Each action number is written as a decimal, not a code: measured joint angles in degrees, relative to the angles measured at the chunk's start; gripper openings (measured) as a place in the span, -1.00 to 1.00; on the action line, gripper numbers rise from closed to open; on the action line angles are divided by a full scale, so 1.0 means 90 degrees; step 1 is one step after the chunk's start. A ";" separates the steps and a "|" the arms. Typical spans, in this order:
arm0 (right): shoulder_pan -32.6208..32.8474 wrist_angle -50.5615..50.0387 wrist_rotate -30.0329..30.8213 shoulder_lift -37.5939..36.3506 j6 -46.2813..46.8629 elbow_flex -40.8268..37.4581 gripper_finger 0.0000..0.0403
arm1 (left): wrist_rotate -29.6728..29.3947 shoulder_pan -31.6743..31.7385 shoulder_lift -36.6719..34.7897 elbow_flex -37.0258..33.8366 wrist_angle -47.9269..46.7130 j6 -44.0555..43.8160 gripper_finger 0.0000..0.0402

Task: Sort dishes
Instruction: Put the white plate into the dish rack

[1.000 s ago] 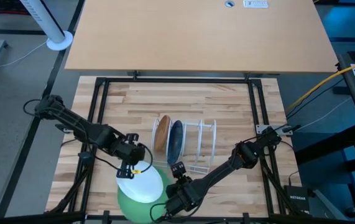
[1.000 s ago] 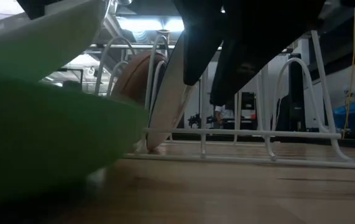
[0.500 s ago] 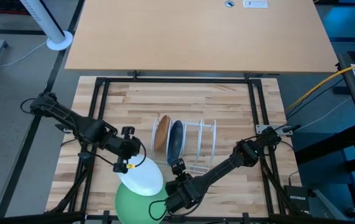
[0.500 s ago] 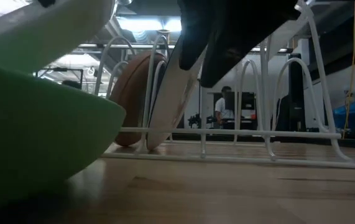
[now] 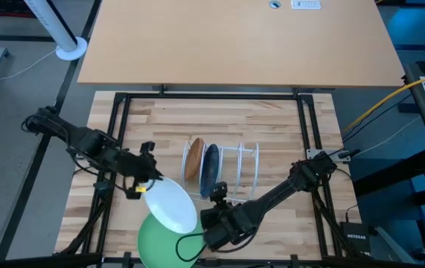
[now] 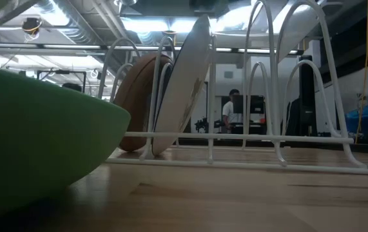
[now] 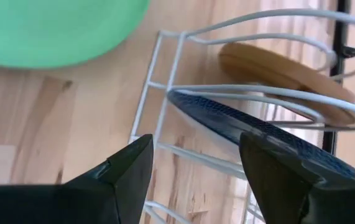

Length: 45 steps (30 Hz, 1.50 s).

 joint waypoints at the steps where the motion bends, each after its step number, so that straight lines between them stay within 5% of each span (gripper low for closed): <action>1: 0.0000 0.0007 0.0011 -0.0103 0.0062 0.0000 0.22 | -0.0098 0.0004 -0.0091 0.0000 0.0169 0.0151 -0.99; 7: 0.0001 -0.0010 0.0479 -0.0709 0.0229 0.0000 0.22 | -0.0609 0.0024 -0.0488 0.0000 0.1515 0.1390 -0.99; 20: 0.0007 -0.0625 0.0819 -0.2250 0.1189 0.0000 0.22 | -0.0589 0.0778 -0.0421 0.0002 0.3353 0.3559 -0.99; 32: 0.0000 -0.0981 0.1915 -0.3106 0.3010 -0.0002 0.22 | 0.1092 0.1846 0.0231 0.0007 0.5377 0.5363 -0.99; 45: 0.0000 -0.0984 0.1976 -0.3129 0.3078 -0.0010 0.22 | 0.2837 0.3011 0.1019 0.0007 0.5986 0.7069 -0.99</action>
